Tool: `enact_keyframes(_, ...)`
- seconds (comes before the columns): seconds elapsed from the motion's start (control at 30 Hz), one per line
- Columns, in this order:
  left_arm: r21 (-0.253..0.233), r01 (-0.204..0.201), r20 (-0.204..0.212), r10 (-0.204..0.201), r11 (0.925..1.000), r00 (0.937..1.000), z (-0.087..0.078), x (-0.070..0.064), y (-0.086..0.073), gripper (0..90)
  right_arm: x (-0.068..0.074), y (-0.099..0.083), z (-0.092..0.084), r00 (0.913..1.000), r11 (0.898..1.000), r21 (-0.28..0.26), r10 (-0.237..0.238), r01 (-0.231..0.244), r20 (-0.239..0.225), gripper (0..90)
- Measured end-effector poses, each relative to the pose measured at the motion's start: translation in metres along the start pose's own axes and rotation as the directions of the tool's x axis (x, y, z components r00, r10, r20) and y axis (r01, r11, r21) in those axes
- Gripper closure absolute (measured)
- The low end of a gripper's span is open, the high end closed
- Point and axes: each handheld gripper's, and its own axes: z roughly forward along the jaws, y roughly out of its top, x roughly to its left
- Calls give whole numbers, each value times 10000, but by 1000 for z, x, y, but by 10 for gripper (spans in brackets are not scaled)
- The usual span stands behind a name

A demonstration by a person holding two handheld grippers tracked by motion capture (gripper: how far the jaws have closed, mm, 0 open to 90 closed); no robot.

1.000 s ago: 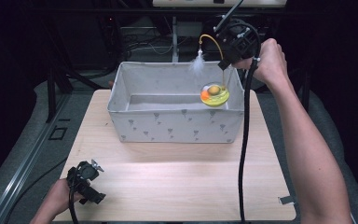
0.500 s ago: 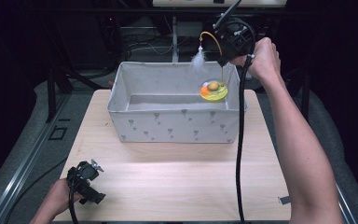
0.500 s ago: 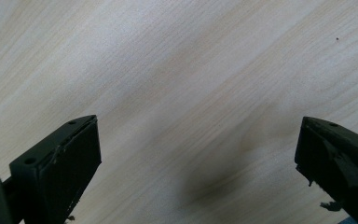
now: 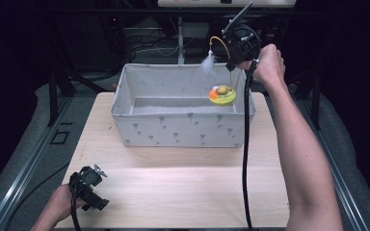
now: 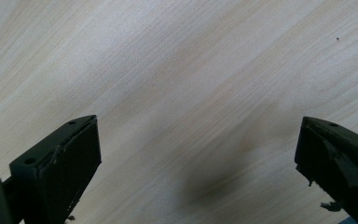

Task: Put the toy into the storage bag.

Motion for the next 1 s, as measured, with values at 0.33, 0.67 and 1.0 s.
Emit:
enact_keyframes(0.33,2,-56,-17,56,10000,10000,0,0,0,5,-3,-6,17,10000,9996,277,-79,78,25,882)
enact_keyframes(0.67,27,-38,-14,38,10000,10000,0,-1,0,5,-7,-16,28,9999,9994,347,55,-52,-87,882)
enact_keyframes(1.0,21,-36,-15,36,10000,10000,0,-1,0,5,-10,-27,38,9996,9987,473,199,-190,-198,882)
